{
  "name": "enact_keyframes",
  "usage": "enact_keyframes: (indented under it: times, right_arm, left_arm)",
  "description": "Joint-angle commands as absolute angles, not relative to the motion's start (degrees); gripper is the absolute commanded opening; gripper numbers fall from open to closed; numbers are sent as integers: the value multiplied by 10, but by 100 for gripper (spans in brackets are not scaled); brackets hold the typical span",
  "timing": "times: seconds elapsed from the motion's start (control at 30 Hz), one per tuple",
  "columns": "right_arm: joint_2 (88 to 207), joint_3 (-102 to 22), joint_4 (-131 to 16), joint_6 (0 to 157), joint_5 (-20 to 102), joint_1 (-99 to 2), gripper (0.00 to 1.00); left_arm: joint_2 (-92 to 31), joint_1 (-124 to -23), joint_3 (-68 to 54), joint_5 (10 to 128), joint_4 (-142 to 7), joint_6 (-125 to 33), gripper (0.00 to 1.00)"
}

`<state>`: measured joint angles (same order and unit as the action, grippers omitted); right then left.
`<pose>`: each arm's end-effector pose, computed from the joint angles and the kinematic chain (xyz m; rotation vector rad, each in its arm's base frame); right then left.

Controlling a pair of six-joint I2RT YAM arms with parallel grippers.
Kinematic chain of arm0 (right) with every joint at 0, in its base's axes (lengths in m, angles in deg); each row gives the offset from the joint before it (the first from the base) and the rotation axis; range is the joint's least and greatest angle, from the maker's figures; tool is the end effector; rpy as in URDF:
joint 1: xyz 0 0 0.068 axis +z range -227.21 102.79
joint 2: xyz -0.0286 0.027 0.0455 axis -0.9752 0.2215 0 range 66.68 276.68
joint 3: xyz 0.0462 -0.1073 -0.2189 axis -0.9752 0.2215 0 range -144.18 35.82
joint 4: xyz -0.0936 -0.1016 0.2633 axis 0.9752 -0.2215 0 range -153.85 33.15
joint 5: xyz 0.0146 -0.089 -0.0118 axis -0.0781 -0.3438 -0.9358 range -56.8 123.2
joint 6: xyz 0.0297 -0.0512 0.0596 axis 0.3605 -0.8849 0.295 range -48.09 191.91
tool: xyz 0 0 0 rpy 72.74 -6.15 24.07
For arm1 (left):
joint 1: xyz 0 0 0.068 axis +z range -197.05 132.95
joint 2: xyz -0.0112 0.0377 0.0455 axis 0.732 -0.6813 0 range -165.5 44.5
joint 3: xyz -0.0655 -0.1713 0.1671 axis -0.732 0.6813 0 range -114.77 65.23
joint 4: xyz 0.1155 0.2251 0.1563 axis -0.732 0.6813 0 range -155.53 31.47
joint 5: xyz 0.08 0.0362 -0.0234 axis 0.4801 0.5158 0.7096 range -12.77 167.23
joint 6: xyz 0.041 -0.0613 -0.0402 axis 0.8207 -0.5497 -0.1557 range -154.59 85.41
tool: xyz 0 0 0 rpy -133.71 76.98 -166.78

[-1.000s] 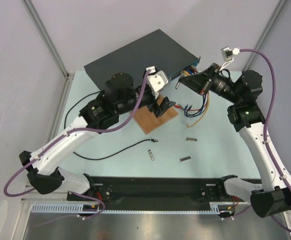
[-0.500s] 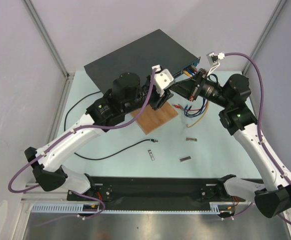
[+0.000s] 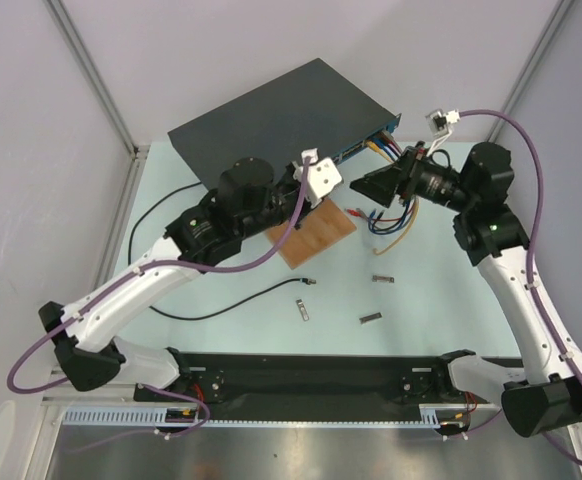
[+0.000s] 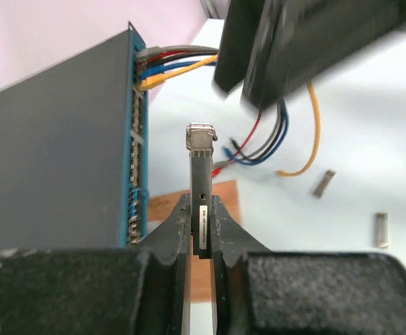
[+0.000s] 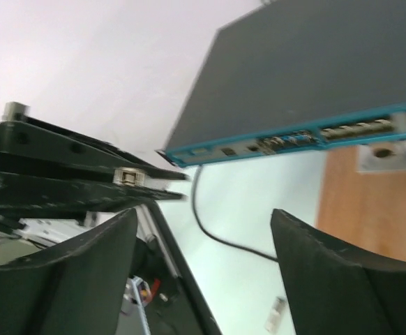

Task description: Insert the plug into the switch port

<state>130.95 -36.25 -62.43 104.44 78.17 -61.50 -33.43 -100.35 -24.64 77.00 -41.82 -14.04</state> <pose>0.2890 0.1351 0.4310 -0.4328 1.6303 1.2436 0.2264 -0.3041 0.4338 1.0808 1.4332 -0.4149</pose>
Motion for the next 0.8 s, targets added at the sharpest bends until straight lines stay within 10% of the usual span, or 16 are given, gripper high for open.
enact_keyframes:
  times: [0.0, 0.23, 0.77]
  right_arm:
    - [1307, -426, -726, 941, 885, -664, 84]
    - [1407, -627, -1100, 672, 936, -671, 100]
    - [1409, -638, -1160, 570, 769, -493, 74]
  left_arm:
    - [-276, -1004, -213, 763, -434, -51, 0]
    - [-201, -1008, -117, 733, -463, 145, 3]
    - [-149, -1083, 33, 846, -563, 438, 0]
